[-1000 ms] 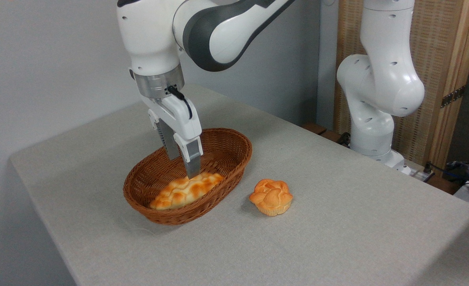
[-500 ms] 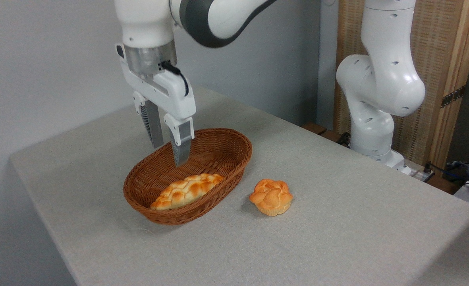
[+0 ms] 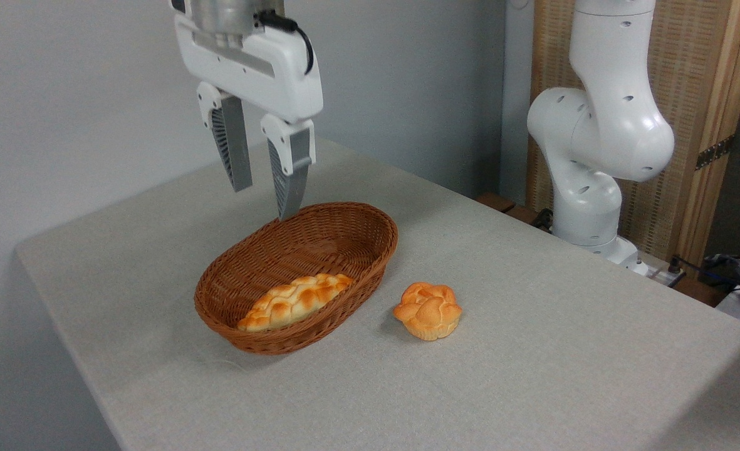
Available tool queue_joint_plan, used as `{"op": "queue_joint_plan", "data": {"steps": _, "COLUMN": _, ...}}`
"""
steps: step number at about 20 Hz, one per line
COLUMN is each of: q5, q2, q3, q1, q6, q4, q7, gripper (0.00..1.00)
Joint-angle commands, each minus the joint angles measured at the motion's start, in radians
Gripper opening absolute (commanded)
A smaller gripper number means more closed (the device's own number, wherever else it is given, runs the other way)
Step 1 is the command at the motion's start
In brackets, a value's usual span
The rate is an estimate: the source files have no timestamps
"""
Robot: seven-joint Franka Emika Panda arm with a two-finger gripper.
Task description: Put bread into the basket
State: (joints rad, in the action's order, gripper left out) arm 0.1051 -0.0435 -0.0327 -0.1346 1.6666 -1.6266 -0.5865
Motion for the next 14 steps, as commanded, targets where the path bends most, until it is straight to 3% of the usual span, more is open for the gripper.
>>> {"op": "queue_joint_plan", "data": {"steps": 1, "q5": -0.033, "q2": 0.034, "q3": 0.01, "q1": 0.007, "q6": -0.042, "q4": 0.057, "q7": -0.016, "gripper": 1.0}}
{"op": "queue_joint_plan", "data": {"steps": 3, "q5": -0.077, "q2": 0.04, "q3": 0.03, "q1": 0.009, "q6": -0.042, "q4": 0.059, "q7": -0.053, "gripper": 1.0}}
{"op": "queue_joint_plan", "data": {"steps": 9, "q5": -0.084, "q2": 0.063, "q3": 0.056, "q1": 0.041, "q6": -0.119, "q4": 0.094, "q7": -0.052, "gripper": 1.0}}
{"op": "queue_joint_plan", "data": {"steps": 14, "q5": -0.085, "q2": 0.062, "q3": 0.045, "q1": 0.044, "q6": -0.119, "q4": 0.094, "q7": -0.052, "gripper": 1.0}}
